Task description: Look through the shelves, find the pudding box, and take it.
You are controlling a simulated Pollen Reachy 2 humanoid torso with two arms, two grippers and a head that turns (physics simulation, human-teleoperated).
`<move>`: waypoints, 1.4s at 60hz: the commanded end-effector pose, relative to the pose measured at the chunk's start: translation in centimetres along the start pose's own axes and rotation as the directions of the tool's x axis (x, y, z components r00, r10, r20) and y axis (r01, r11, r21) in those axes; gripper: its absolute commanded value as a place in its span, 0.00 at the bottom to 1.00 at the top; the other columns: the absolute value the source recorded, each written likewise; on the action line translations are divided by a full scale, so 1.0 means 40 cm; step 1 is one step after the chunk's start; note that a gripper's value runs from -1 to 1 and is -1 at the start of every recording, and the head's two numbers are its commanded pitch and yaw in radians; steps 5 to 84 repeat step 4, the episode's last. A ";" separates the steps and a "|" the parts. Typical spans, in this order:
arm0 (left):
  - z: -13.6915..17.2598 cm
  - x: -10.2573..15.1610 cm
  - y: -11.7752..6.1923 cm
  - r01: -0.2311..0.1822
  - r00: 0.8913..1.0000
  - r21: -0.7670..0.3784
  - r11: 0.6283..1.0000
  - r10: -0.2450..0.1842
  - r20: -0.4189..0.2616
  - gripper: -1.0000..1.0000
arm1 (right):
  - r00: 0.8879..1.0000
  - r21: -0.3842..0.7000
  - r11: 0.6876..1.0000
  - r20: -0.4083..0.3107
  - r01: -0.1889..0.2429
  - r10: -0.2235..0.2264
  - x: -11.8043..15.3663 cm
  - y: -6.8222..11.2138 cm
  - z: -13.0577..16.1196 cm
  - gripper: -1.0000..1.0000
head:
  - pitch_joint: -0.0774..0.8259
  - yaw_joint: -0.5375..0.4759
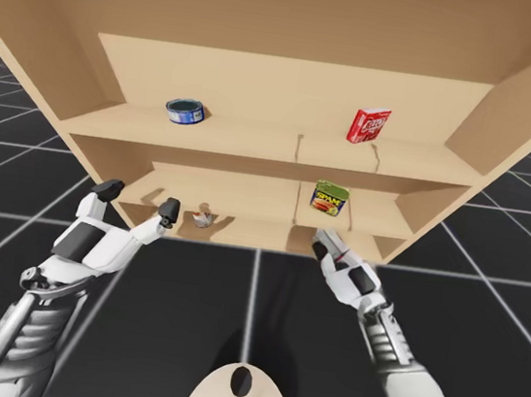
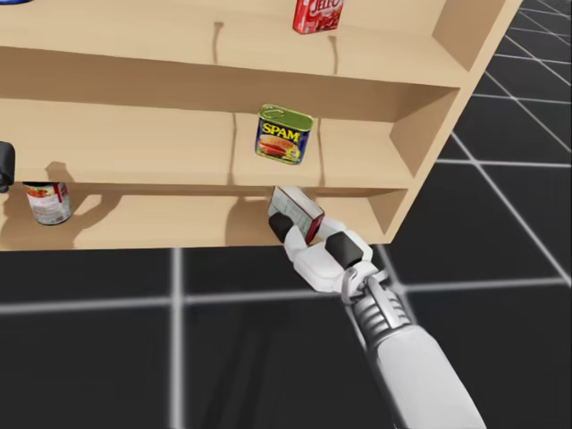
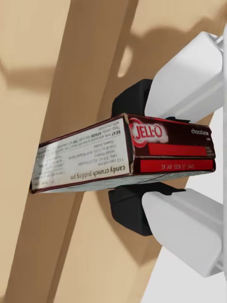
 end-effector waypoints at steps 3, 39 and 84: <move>0.000 0.001 -0.002 0.000 1.000 -0.001 1.000 0.000 0.000 0.00 | 1.000 0.010 1.000 -0.016 -0.006 0.007 0.000 0.040 0.110 1.00 | 0.77 0.27; -0.001 0.001 -0.002 0.001 1.000 -0.001 1.000 -0.001 0.000 0.00 | 1.000 0.013 1.000 -0.020 -0.006 0.006 -0.001 0.046 0.133 1.00 | 0.77 0.27; -0.001 0.001 -0.002 0.001 1.000 -0.001 1.000 -0.001 0.000 0.00 | 1.000 0.013 1.000 -0.020 -0.006 0.006 -0.001 0.046 0.133 1.00 | 0.77 0.27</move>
